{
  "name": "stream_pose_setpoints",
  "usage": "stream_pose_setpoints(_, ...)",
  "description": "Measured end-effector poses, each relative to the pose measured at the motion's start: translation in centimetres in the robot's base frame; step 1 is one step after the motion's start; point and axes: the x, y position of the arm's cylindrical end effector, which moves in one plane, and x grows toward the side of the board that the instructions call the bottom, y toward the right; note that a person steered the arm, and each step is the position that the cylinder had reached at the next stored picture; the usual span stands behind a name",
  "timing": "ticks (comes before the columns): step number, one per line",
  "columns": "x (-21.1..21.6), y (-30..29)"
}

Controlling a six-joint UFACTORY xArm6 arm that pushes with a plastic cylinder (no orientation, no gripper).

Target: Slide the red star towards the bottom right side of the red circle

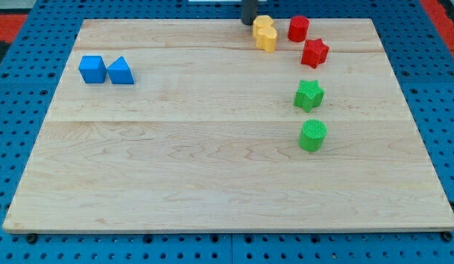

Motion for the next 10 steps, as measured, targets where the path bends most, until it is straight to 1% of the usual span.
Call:
stream_pose_setpoints(1, 0.0, 2.2)
stream_pose_setpoints(2, 0.0, -3.0)
stream_pose_setpoints(3, 1.1, -5.8)
stream_pose_setpoints(4, 4.1, -6.5)
stream_pose_setpoints(6, 7.2, -2.8)
stream_pose_setpoints(7, 11.0, -1.9)
stream_pose_setpoints(8, 11.2, 2.8)
stream_pose_setpoints(9, 11.6, 5.0)
stream_pose_setpoints(10, 11.3, 3.9)
